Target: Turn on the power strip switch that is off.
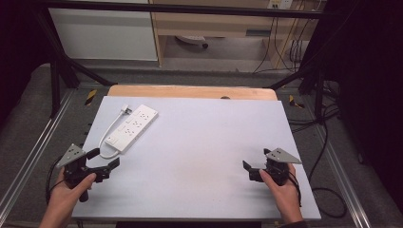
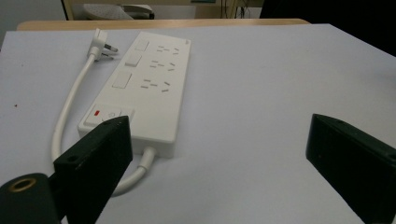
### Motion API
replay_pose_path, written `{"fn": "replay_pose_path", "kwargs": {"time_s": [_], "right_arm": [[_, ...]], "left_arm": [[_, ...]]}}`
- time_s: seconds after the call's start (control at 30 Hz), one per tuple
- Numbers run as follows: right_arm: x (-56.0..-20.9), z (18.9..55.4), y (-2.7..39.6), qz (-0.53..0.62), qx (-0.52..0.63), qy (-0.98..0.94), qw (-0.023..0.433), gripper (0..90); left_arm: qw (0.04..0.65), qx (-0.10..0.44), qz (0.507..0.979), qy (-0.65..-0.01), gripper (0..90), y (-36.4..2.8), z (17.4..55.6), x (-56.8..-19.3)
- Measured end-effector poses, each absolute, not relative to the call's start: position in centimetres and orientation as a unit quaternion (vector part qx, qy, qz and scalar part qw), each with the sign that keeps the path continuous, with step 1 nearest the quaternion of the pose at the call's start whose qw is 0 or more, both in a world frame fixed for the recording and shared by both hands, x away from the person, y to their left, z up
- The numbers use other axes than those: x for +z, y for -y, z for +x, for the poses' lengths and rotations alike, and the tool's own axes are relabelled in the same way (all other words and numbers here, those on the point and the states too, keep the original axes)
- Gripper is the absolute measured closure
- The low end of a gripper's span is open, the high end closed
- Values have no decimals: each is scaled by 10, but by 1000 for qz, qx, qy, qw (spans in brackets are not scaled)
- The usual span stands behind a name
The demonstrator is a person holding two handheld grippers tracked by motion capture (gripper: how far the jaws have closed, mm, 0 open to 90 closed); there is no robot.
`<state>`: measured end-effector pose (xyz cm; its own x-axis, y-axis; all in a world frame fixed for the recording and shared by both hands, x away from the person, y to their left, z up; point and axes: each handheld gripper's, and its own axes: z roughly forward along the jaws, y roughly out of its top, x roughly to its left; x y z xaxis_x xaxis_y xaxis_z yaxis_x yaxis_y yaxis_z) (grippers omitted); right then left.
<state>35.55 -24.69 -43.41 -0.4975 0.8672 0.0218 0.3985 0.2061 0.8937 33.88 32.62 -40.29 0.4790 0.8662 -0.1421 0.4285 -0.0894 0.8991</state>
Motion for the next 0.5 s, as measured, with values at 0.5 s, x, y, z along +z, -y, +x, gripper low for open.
{"fn": "replay_pose_path", "kwargs": {"time_s": [0.5], "right_arm": [[-433,358,244,428,450,-747,239,47]], "left_arm": [[464,227,736,-438,75,-310,377,-383]]}}
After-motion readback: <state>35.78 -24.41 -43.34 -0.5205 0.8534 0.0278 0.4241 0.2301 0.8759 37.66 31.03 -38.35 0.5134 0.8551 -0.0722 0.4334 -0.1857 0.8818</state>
